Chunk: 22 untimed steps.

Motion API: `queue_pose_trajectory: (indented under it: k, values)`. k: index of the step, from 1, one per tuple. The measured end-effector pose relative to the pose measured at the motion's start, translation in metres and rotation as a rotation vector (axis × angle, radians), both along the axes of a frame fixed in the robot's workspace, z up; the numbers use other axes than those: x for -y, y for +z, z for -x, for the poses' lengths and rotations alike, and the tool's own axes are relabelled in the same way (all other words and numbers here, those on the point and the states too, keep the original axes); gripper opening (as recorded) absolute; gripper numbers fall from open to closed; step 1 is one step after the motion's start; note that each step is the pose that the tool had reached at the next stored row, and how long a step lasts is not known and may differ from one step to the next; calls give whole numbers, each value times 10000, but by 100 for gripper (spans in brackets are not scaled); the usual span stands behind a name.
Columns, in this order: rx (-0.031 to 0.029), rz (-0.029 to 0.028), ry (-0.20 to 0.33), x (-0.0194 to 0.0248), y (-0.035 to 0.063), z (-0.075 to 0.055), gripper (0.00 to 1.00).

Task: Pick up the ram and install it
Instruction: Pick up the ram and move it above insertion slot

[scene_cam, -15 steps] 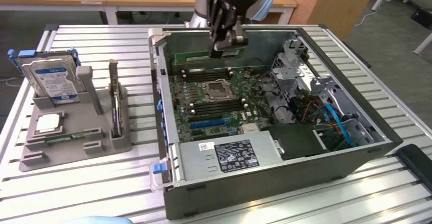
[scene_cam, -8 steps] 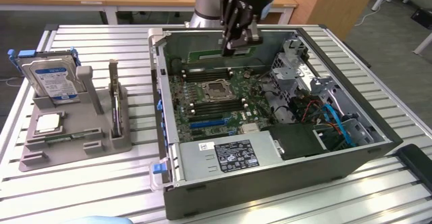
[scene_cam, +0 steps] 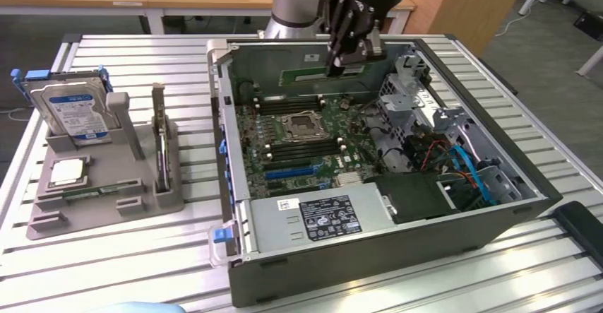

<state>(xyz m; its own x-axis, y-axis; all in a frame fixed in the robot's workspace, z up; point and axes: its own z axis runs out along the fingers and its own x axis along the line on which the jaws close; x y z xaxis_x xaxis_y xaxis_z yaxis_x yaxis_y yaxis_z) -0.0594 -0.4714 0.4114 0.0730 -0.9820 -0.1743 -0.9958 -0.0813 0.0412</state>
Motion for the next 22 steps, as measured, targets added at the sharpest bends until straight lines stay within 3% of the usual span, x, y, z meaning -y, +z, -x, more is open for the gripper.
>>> queue_pose_trajectory:
  k: [8, 12, 14, 18, 22]
  values:
    - [0, -5, -4, -14, 1, -77, 13]
    - [0, 21, -37, -32, 1, -80, 13]
    - [0, 99, -65, -39, 1, -82, 13]
    - [0, 409, -103, -53, 1, -89, 13]
    - [1, 593, -126, -57, 1, -94, 13]
